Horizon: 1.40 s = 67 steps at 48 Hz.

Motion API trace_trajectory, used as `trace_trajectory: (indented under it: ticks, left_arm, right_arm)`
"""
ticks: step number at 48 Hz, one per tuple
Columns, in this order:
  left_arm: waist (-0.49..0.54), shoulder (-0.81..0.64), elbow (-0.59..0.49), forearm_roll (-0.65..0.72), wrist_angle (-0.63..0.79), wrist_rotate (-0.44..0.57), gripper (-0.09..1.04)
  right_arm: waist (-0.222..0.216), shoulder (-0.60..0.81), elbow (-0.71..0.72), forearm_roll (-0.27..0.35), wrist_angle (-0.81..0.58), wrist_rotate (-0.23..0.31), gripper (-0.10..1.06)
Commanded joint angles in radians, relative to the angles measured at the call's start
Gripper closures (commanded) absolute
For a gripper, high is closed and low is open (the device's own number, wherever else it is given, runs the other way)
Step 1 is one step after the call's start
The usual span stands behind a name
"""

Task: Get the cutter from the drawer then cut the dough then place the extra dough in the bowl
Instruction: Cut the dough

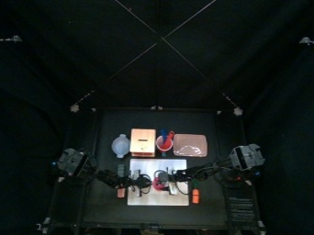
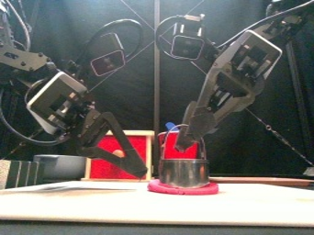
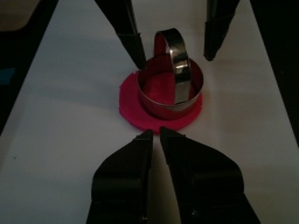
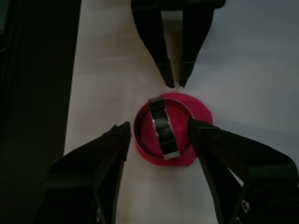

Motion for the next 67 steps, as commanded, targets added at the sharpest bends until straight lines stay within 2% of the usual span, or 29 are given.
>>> trace_trajectory:
  ticks: [1, 9, 16, 67]
  left_arm:
    - [0.009, -0.02, -0.035, 0.008, -0.014, 0.002, 0.36]
    - [0.02, -0.002, -0.044, 0.009, -0.032, 0.002, 0.36]
    - [0.021, 0.009, -0.046, 0.008, -0.032, -0.002, 0.36]
    - [0.02, 0.089, -0.067, -0.043, -0.011, -0.008, 0.36]
  right_arm:
    - [-0.012, -0.031, -0.04, -0.018, 0.048, 0.002, 0.08]
    - [-0.015, -0.029, -0.066, -0.077, 0.106, 0.005, 0.09]
    - [-0.023, -0.029, -0.081, -0.097, 0.13, 0.005, 0.09]
    - [-0.029, -0.003, -0.121, -0.101, 0.16, 0.003, 0.1]
